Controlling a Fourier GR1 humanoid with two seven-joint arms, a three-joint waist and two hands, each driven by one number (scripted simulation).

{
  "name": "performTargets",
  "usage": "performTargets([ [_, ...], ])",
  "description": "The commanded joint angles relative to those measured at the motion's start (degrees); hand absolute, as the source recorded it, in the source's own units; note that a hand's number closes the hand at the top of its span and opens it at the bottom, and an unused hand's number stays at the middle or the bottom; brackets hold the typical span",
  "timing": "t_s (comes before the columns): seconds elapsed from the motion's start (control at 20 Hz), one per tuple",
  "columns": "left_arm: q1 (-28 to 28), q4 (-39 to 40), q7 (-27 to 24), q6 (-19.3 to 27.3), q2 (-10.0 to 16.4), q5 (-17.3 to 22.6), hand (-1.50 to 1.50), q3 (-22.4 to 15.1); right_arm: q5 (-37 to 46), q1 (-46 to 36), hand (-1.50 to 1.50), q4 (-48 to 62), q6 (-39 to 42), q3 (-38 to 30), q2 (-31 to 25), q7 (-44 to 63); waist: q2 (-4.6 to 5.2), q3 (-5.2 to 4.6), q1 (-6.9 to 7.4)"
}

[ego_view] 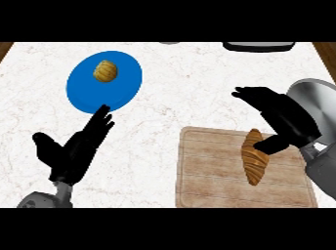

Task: Pick the croissant from the cutting board and place it in the pan

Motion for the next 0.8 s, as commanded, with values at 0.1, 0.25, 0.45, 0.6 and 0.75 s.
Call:
performTargets([
  [0.1,-1.14,-0.20,1.87,-0.54,-0.06,0.72,0.00,-0.08,10.61,-7.22,-1.50,-1.76,19.11,9.81,-4.35,18.76,-0.46,-0.34,0.89],
  [0.25,0.00,0.23,1.18,-0.64,-0.17,0.76,0.00,0.11,11.71,-9.29,-1.50,-4.31,29.62,14.07,-0.17,29.03,-0.41,-0.22,0.95],
  [0.45,-1.87,-0.95,1.50,0.51,-0.83,-0.02,0.00,0.27,9.47,-10.35,-1.50,-3.50,43.49,17.43,6.87,41.17,-0.15,0.03,0.69],
  [0.6,-1.63,1.63,0.35,0.06,-1.86,-0.36,0.00,0.05,6.78,-10.36,-1.50,-4.47,51.53,17.35,15.02,51.82,0.08,0.15,-0.20],
  [0.75,-2.53,4.97,-0.88,-1.82,-1.39,0.01,0.00,1.46,5.81,-9.62,-1.50,-1.74,55.48,16.64,22.58,60.31,0.31,0.20,-0.42],
])
